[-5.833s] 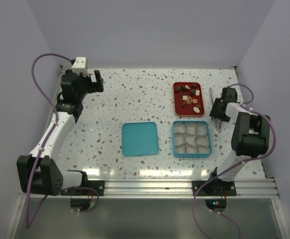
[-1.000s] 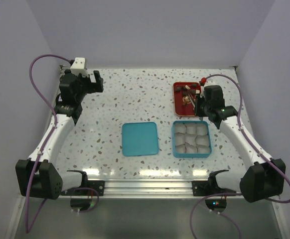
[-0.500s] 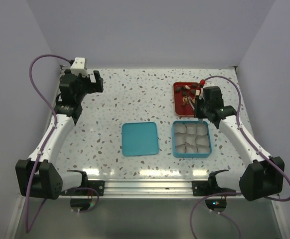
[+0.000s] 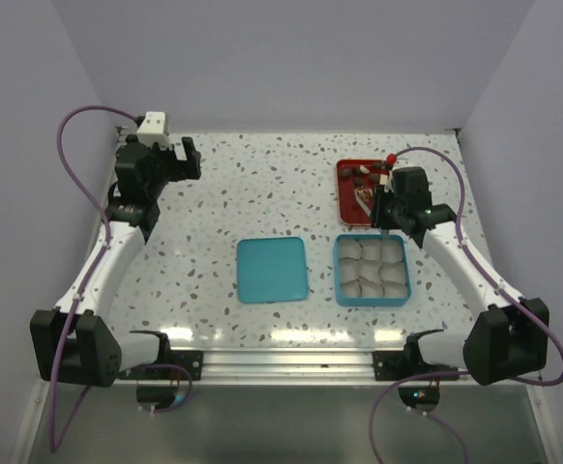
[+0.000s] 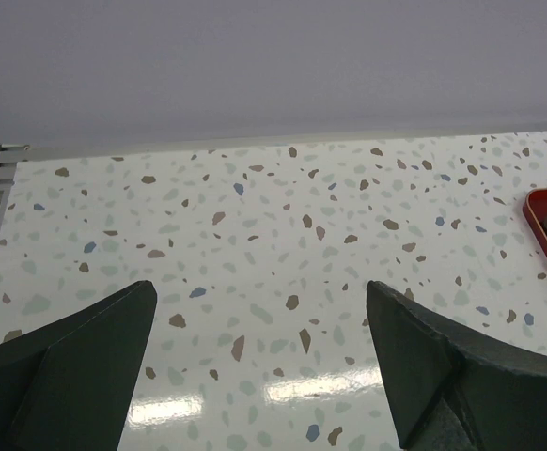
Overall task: Pack the chocolate
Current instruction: Pick up the fake chocolate from the plate.
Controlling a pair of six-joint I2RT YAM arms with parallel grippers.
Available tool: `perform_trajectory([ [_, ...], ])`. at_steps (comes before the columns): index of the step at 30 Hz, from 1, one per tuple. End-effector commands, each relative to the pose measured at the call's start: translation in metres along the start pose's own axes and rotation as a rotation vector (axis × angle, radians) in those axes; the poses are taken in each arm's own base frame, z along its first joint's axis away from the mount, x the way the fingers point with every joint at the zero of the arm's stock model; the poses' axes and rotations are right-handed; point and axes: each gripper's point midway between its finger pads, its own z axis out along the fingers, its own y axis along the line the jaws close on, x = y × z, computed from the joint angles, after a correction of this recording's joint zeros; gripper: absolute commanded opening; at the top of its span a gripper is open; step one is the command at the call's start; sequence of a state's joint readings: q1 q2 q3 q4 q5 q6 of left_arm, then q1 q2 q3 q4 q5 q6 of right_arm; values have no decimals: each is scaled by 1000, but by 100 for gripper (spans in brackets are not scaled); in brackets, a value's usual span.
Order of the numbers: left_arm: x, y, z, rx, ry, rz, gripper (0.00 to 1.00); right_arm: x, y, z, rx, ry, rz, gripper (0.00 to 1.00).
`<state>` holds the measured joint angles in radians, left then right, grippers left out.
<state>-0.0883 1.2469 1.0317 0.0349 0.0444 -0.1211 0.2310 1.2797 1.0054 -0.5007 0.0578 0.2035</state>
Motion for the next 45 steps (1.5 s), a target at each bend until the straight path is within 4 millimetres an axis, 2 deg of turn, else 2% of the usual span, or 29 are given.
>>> perform_trajectory([
  [1, -11, -7, 0, 26, -40, -12, 100, -13, 2, -10, -5, -59, 8, 40],
  [6, -11, -7, 1, 29, -40, -14, 100, -8, 0, -11, 4, -42, 13, 43],
  [19, -12, -6, -1, 21, -40, -12, 100, 10, 5, 0, -20, 1, 48, 43],
  [27, -11, -4, -2, 11, -37, -8, 100, 14, 9, 8, -37, 13, 60, 37],
  [41, -13, -2, -3, 1, -41, -8, 100, 17, -9, 17, 57, 15, 36, 27],
  [45, -13, -2, -3, 1, -41, -5, 100, 12, -10, 10, 59, 0, 32, 25],
])
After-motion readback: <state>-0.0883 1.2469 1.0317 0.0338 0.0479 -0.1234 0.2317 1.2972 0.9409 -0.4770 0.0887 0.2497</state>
